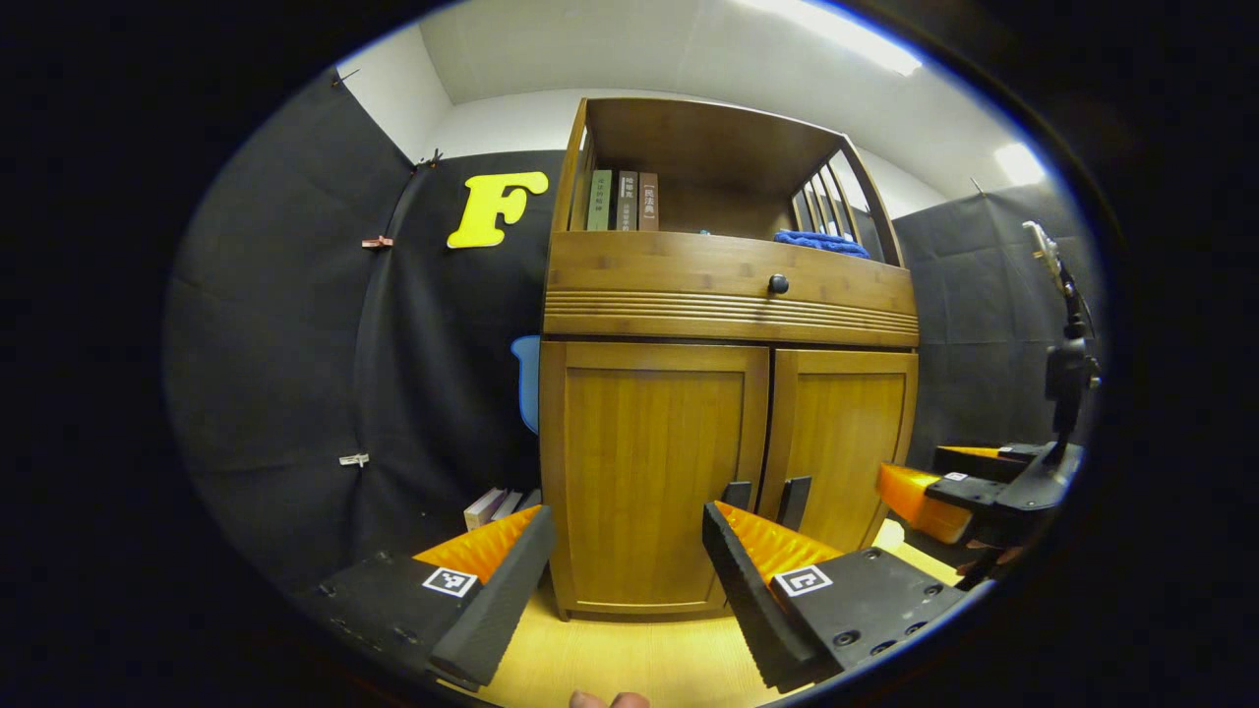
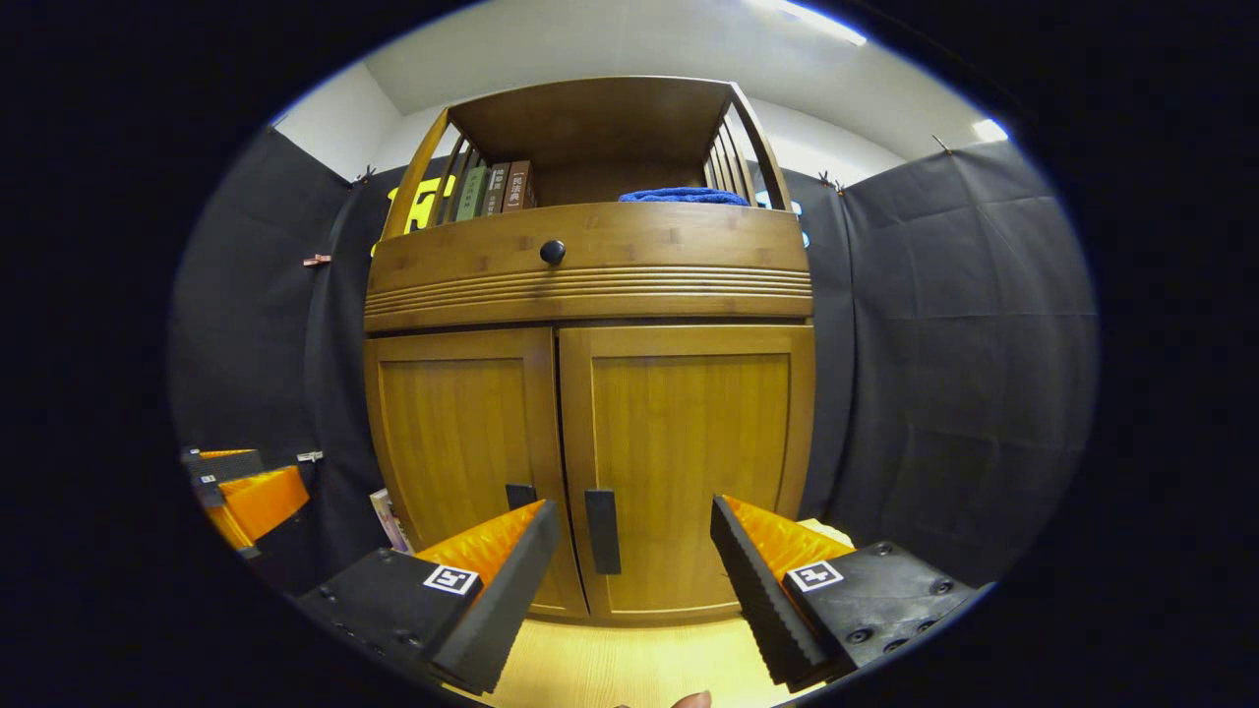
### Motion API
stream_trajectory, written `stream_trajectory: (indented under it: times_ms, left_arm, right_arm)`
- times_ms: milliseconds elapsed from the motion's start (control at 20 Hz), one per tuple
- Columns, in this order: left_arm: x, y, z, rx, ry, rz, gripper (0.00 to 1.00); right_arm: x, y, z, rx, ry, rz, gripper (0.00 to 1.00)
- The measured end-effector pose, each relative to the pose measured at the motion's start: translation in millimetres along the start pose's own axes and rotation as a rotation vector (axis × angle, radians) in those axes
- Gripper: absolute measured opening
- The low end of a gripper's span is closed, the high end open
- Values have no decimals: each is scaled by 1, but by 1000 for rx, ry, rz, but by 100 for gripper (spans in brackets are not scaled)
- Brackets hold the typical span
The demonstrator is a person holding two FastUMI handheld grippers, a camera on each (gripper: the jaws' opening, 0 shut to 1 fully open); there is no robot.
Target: Open the right door of the double-door shoe cabinet with the right hand, and open the left door with the left hand.
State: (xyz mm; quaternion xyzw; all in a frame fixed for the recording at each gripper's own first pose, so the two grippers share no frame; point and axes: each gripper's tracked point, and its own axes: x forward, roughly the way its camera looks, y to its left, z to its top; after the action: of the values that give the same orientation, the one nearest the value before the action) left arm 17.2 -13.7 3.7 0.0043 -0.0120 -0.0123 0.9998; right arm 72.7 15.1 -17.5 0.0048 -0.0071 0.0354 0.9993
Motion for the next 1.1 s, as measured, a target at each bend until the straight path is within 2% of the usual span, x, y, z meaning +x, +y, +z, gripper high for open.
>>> stream_trajectory:
  times_ms: [150, 200, 250, 300, 350, 400, 500, 800, 850, 900, 950, 1050, 1100]
  left_arm:
    - [0, 0, -10, -11, 10, 7, 91]
    - [-1, 2, -15, -11, 20, 22, 94]
    - [-1, 4, -18, -13, 25, 38, 91]
    - [-2, 5, -20, -20, 30, 52, 91]
    - [-1, 3, -23, -29, 37, 62, 96]
    - [-1, 3, -27, -36, 47, 74, 94]
    - [-2, 5, -32, -43, 57, 100, 96]
    - [-4, 18, -41, -43, 73, 203, 94]
    - [-4, 21, -42, -29, 76, 221, 94]
    - [-5, 23, -45, -16, 83, 233, 94]
    - [-6, 24, -46, -5, 88, 243, 94]
    - [-7, 26, -49, 5, 96, 255, 94]
    - [-8, 26, -51, 8, 99, 260, 94]
  right_arm:
    - [35, 2, -26, -20, 15, 15, 96]
    - [48, 3, -37, -30, 27, 17, 98]
    - [58, 4, -44, -36, 32, 18, 100]
    - [68, 4, -51, -39, 36, 17, 98]
    - [77, 4, -58, -42, 45, 15, 98]
    - [84, 5, -66, -43, 57, 14, 98]
    - [100, 7, -80, -38, 78, 20, 98]
    - [129, 25, -119, -69, 107, 68, 96]
    - [133, 27, -122, -61, 107, 62, 82]
    - [136, 27, -126, -47, 112, 57, 77]
    - [141, 25, -131, -39, 125, 39, 65]
    - [150, 30, -134, -24, 146, 43, 47]
    - [148, 28, -141, -20, 161, 41, 34]
